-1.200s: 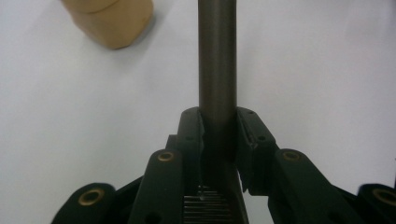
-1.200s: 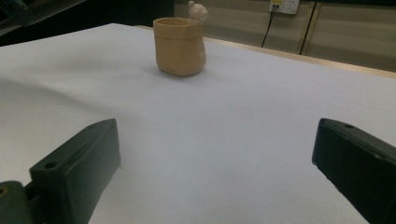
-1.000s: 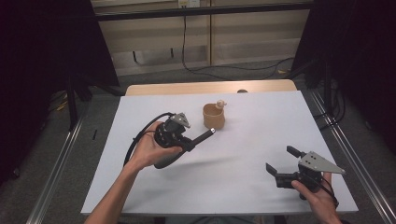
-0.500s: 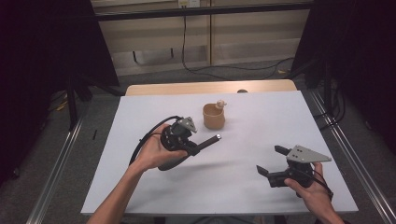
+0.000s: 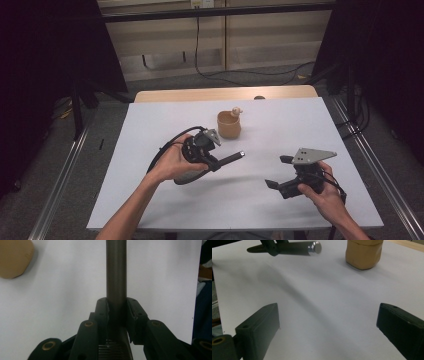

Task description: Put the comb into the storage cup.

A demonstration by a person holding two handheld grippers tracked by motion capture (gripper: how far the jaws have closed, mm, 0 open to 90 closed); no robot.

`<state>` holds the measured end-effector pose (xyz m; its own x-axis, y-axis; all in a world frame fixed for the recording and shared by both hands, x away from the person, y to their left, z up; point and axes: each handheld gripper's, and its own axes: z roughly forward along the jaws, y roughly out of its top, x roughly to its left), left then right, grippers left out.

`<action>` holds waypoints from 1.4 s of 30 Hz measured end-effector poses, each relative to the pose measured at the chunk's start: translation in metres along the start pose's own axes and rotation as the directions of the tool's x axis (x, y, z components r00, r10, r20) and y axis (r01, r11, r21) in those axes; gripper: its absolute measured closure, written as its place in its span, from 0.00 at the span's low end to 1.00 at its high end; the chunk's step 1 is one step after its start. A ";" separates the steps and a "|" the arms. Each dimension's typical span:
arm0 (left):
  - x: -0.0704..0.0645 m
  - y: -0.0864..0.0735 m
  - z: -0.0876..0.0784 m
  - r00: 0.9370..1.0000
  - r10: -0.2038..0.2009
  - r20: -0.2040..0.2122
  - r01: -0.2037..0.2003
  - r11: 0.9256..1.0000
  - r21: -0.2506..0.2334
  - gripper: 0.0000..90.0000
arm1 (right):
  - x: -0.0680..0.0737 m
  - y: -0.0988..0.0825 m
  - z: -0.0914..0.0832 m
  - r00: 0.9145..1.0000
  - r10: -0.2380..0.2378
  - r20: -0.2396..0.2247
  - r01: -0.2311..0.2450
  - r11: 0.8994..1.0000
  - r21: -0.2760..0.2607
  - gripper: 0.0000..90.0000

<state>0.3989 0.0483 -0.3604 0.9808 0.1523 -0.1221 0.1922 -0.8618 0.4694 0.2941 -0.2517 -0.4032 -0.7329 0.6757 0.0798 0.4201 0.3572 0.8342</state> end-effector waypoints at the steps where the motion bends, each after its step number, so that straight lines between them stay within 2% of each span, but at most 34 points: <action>1: 0.000 0.001 0.001 1.000 -0.005 0.010 0.005 1.000 -0.007 0.81 | 0.000 0.001 0.001 1.000 0.000 -0.006 0.000 1.000 0.000 0.05; 7: -0.003 0.003 0.002 1.000 0.001 0.025 0.000 1.000 -0.006 0.81 | -0.001 0.000 0.008 1.000 -0.016 -0.009 0.016 1.000 0.003 0.05; 9: -0.004 0.005 0.001 0.999 0.005 0.039 -0.005 1.000 -0.010 0.81 | -0.001 0.001 0.008 0.998 -0.049 -0.040 0.049 0.999 -0.007 0.04; 11: -0.005 0.006 0.001 0.999 0.010 0.039 -0.010 1.000 -0.004 0.81 | -0.001 0.004 0.008 0.997 -0.068 -0.026 0.068 0.998 -0.002 0.06; 14: -0.006 0.009 0.001 0.999 0.011 0.043 -0.011 1.000 -0.004 0.81 | 0.000 0.010 0.008 0.995 -0.093 -0.038 0.093 0.996 0.003 0.04; 16: -0.007 0.010 0.002 1.000 0.012 0.017 -0.012 1.000 -0.003 0.81 | 0.001 0.014 0.009 0.992 -0.117 -0.054 0.118 0.993 0.021 0.04; 20: -0.007 0.012 0.007 1.000 0.007 0.007 -0.007 1.000 0.013 0.81 | 0.005 0.017 0.018 0.986 -0.153 -0.073 0.159 0.983 0.087 0.04; 23: -0.007 0.012 0.010 1.000 0.007 0.013 -0.008 1.000 0.023 0.81 | 0.006 0.016 0.026 0.982 -0.172 -0.078 0.181 0.977 0.117 0.06; 25: -0.007 0.012 0.010 1.000 -0.011 0.019 0.010 0.999 0.040 0.81 | 0.005 0.018 0.028 0.980 -0.179 -0.085 0.189 0.973 0.129 0.08; 28: -0.006 0.012 0.010 1.000 -0.013 0.023 0.012 0.999 0.039 0.81 | 0.005 0.023 0.031 0.973 -0.204 -0.110 0.219 0.963 0.155 0.10; 31: -0.006 0.012 0.011 0.999 -0.013 0.032 0.012 0.999 0.044 0.81 | 0.007 0.029 0.032 0.966 -0.237 -0.101 0.251 0.955 0.161 0.11; 33: -0.007 0.013 0.012 0.999 0.001 0.036 -0.003 0.999 0.053 0.81 | 0.008 0.034 0.032 0.960 -0.260 -0.105 0.274 0.948 0.162 0.14; 36: -0.008 0.014 0.013 0.999 -0.001 0.037 -0.001 0.998 0.059 0.81 | 0.010 0.040 0.035 0.949 -0.297 -0.108 0.312 0.932 0.182 0.16; 38: -0.008 0.014 0.014 0.999 -0.007 0.039 0.004 0.998 0.067 0.81 | 0.011 0.044 0.038 0.938 -0.328 -0.112 0.344 0.917 0.199 0.18; 39: -0.009 0.014 0.014 0.999 -0.005 0.046 0.002 0.997 0.072 0.81 | 0.012 0.049 0.040 0.922 -0.371 -0.109 0.386 0.895 0.224 0.18; 40: -0.009 0.014 0.014 0.999 -0.008 0.044 0.005 0.997 0.074 0.81 | 0.012 0.049 0.040 0.922 -0.371 -0.109 0.386 0.895 0.224 0.18; 42: -0.009 0.014 0.015 0.999 -0.003 0.049 -0.001 0.997 0.072 0.81 | 0.012 0.053 0.042 0.913 -0.388 -0.126 0.407 0.883 0.233 0.23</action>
<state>0.3922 0.0280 -0.3655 0.9774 0.1308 -0.1662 0.1886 -0.8946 0.4052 0.3299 -0.1978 -0.3807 -0.8997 0.3969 -0.1817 0.1971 0.7407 0.6423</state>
